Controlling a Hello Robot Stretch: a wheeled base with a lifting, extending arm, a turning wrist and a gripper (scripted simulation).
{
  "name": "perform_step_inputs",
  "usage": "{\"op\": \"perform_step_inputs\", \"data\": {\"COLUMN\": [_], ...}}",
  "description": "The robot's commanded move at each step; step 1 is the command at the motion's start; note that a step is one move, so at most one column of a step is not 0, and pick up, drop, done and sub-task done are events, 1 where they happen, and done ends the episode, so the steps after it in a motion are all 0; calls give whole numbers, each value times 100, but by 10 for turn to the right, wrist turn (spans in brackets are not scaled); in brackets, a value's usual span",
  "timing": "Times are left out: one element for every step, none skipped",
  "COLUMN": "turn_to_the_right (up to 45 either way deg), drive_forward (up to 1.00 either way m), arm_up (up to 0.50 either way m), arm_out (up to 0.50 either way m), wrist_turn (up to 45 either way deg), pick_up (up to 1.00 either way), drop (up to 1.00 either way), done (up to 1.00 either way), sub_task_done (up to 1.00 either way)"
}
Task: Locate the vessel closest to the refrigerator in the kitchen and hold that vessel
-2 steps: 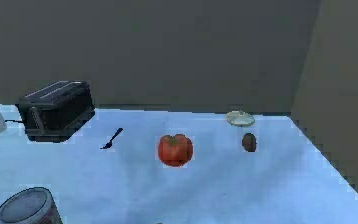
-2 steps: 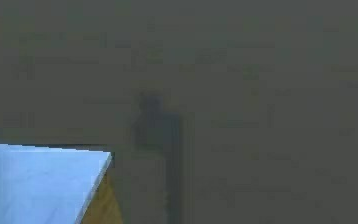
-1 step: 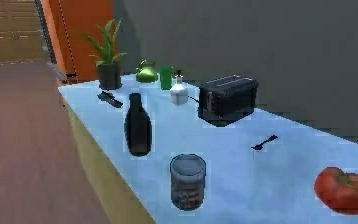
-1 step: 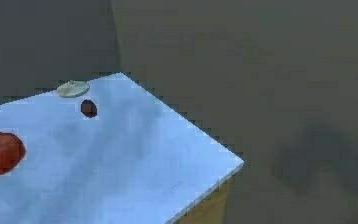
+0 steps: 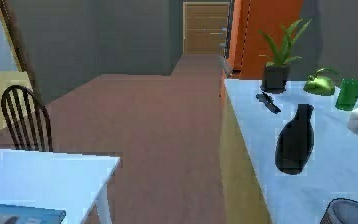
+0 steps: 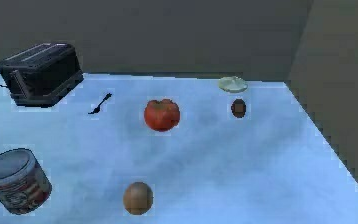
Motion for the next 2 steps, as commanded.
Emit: {"op": "perform_step_inputs", "data": {"turn_to_the_right": [0,-300], "drive_forward": [100,0], "arm_up": [0,0], "arm_out": [0,0], "wrist_turn": [0,0], "pick_up": [0,0], "drop": [0,0], "done": [0,0], "sub_task_done": [0,0]}}
